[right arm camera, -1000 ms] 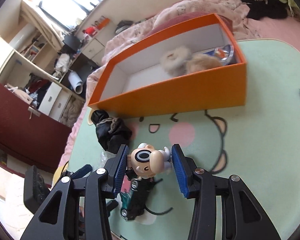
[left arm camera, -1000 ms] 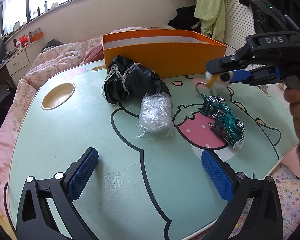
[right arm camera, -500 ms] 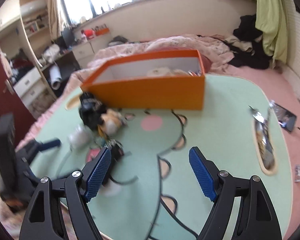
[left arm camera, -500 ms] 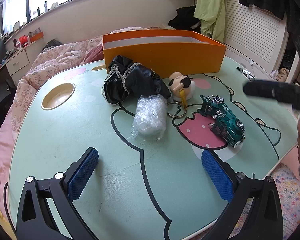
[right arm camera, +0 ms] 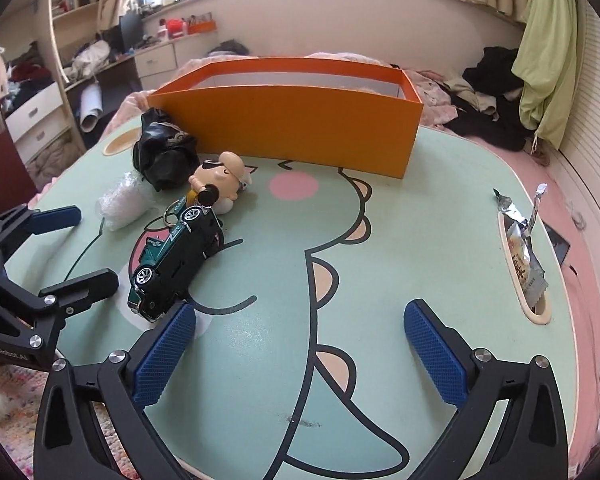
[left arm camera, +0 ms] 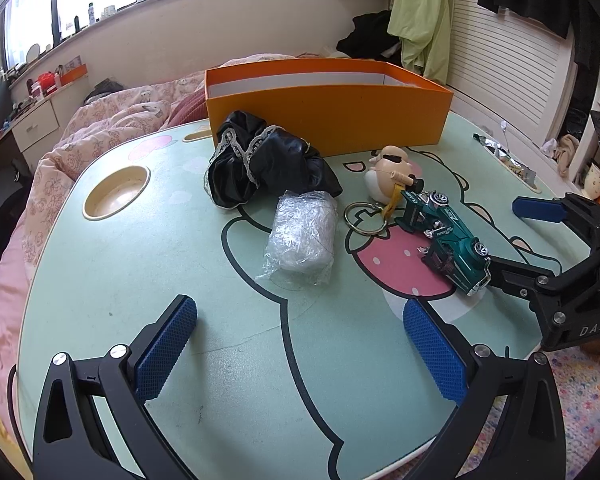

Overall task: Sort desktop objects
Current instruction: 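Lower the figurine onto the table beside the green car, open right gripper, then grasp the white fluffy pompom in the box with the left gripper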

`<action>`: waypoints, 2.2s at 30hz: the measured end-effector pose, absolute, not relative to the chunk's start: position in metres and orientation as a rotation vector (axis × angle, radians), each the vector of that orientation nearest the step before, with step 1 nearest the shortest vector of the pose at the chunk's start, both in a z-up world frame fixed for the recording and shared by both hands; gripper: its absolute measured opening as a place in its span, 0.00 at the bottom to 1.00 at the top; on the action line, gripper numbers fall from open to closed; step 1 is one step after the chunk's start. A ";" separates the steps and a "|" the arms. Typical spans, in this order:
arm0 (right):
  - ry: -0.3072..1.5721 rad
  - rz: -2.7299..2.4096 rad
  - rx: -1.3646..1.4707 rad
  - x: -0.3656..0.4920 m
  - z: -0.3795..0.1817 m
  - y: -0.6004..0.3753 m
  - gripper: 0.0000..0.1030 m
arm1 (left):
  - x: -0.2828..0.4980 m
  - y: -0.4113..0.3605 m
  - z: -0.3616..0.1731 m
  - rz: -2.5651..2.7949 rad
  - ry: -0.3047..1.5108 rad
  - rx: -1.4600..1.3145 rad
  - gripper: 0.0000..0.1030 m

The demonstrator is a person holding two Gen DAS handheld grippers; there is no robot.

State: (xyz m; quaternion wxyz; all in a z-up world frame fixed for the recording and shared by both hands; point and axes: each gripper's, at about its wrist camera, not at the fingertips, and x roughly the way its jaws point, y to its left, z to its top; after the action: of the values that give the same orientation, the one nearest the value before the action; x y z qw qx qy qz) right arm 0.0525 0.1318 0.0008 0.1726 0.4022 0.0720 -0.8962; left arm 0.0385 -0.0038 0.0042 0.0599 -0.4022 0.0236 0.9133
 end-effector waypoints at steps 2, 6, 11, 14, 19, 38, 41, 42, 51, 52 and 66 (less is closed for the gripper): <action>0.205 -2.543 1.145 0.053 0.001 0.134 1.00 | 0.039 -0.003 0.004 2.764 0.072 -1.217 1.00; 0.216 -2.543 1.153 0.051 0.002 0.125 1.00 | 0.038 -0.003 0.004 2.765 0.072 -1.217 1.00; 0.219 -2.540 1.138 0.052 0.003 0.121 1.00 | 0.038 -0.003 0.004 2.764 0.074 -1.219 1.00; 0.219 -2.539 1.132 0.052 0.004 0.120 1.00 | 0.037 -0.004 0.003 2.761 0.076 -1.217 1.00; 0.220 -2.534 1.117 0.054 0.004 0.120 1.00 | 0.037 -0.004 0.003 2.759 0.079 -1.218 1.00; 0.216 -2.527 1.106 0.054 0.004 0.120 1.00 | -0.010 -0.027 0.099 2.669 -0.146 -1.120 1.00; 0.215 -2.526 1.103 0.055 0.005 0.120 1.00 | -0.063 -0.010 0.116 2.600 -0.178 -1.215 1.00; 0.215 -2.526 1.102 0.055 0.005 0.120 1.00 | -0.082 -0.001 0.118 2.596 -0.159 -1.255 1.00; 0.210 -2.524 1.092 0.054 0.004 0.122 1.00 | -0.212 0.056 0.071 2.505 -0.113 -1.640 0.74; 0.209 -2.524 1.091 0.054 0.003 0.122 1.00 | -0.220 0.058 0.062 2.486 -0.143 -1.678 0.71; 0.202 -2.524 1.084 0.056 0.003 0.121 1.00 | -0.219 0.035 0.052 2.529 -0.184 -1.620 0.39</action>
State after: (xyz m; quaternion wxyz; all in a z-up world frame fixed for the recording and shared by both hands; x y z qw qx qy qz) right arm 0.0559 0.1209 0.0032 0.1927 0.3862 0.0719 -0.8992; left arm -0.2195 0.0352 0.0525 0.0663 -0.5372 -0.0612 0.8386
